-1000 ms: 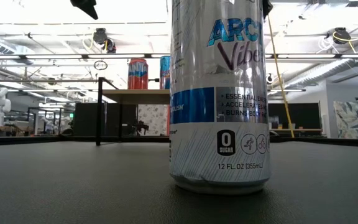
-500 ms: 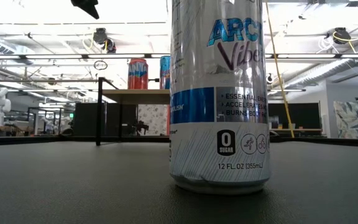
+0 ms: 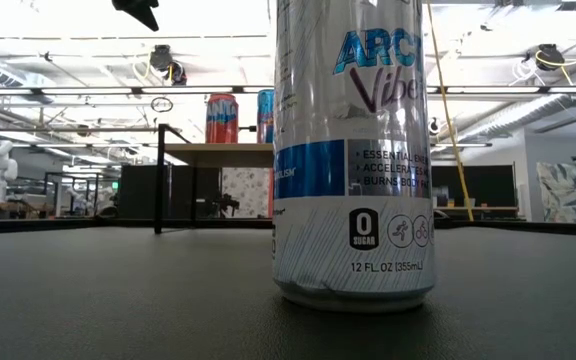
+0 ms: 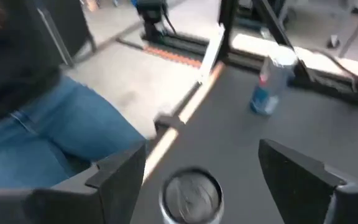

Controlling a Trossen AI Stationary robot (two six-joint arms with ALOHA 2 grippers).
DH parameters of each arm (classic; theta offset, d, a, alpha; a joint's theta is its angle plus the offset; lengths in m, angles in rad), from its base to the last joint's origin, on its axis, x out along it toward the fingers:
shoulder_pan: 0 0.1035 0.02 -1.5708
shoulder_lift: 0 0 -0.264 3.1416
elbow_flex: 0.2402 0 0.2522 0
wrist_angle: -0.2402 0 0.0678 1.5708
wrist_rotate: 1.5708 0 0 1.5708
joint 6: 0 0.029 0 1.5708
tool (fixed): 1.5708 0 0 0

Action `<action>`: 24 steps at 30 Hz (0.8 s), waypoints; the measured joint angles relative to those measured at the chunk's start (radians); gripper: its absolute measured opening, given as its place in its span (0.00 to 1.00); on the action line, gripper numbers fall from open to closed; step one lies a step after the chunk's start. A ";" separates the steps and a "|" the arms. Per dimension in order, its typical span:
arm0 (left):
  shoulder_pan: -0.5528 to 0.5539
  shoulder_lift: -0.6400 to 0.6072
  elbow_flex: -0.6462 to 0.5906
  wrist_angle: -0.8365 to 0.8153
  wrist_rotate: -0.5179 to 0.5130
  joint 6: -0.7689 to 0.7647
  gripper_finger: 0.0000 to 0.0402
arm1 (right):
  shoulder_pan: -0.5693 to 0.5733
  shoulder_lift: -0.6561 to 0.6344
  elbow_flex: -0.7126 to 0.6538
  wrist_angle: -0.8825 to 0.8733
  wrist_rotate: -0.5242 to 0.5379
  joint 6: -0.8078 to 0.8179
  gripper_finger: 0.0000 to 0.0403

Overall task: Place canned beverage on shelf
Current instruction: Put the white-blue soda can on the shelf aligned with the other white-blue soda can

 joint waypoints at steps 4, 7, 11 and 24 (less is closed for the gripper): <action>0.000 0.000 0.000 0.000 0.000 0.000 0.84 | 0.003 0.013 -0.001 -0.032 0.028 0.000 0.72; 0.000 0.000 0.000 0.000 0.000 0.001 0.84 | 0.005 0.035 -0.001 -0.021 0.026 0.000 0.72; 0.000 0.000 0.000 0.000 0.000 0.004 0.84 | 0.005 0.076 -0.001 -0.036 0.022 -0.002 0.72; 0.000 0.000 0.000 0.001 0.000 0.005 0.84 | 0.007 0.151 -0.001 -0.035 -0.031 0.103 0.72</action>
